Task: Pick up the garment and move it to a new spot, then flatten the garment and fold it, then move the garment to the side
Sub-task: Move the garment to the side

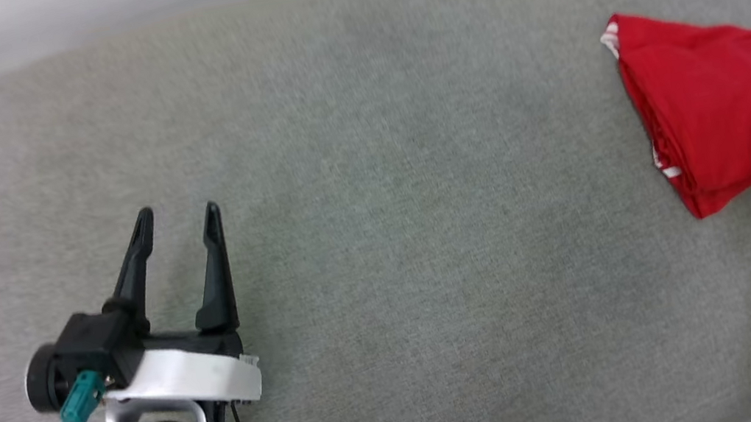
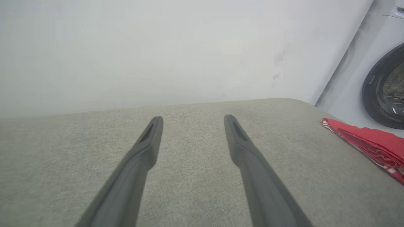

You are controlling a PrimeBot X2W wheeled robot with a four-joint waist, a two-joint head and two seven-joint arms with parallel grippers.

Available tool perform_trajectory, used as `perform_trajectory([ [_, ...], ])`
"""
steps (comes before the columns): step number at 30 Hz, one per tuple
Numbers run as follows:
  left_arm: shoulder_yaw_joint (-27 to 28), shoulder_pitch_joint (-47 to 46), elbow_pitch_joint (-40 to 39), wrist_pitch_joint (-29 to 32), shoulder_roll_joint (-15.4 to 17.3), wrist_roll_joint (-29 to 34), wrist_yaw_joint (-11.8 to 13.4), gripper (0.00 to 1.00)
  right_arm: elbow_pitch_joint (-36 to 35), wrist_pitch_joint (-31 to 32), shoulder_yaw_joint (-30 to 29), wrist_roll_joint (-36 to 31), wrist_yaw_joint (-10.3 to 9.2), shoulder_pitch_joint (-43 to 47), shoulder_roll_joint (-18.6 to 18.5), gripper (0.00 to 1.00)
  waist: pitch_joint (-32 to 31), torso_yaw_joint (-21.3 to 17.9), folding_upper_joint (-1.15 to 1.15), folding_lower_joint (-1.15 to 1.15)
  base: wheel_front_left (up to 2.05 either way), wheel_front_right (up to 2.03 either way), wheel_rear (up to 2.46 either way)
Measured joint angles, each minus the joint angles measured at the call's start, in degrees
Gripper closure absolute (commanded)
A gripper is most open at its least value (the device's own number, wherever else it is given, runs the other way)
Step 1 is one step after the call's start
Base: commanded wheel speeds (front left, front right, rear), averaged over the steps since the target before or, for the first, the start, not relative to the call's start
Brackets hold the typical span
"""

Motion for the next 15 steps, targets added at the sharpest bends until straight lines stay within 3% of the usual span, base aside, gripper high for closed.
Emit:
perform_trajectory([
  [7,1.0,4.6,1.4,-0.6,-1.5,-2.0,-0.1,0.00,-11.7,3.6,6.1,4.7,0.00,12.3,4.0,0.00,-6.8,3.7,0.00,-0.01,0.00,0.00,0.00],
  [15,3.4,7.2,3.3,-1.1,-0.1,-2.5,-2.1,0.00,-25.2,7.8,11.2,8.6,0.00,21.7,7.9,0.00,-10.9,10.6,0.00,-0.01,0.00,0.00,0.00],
])
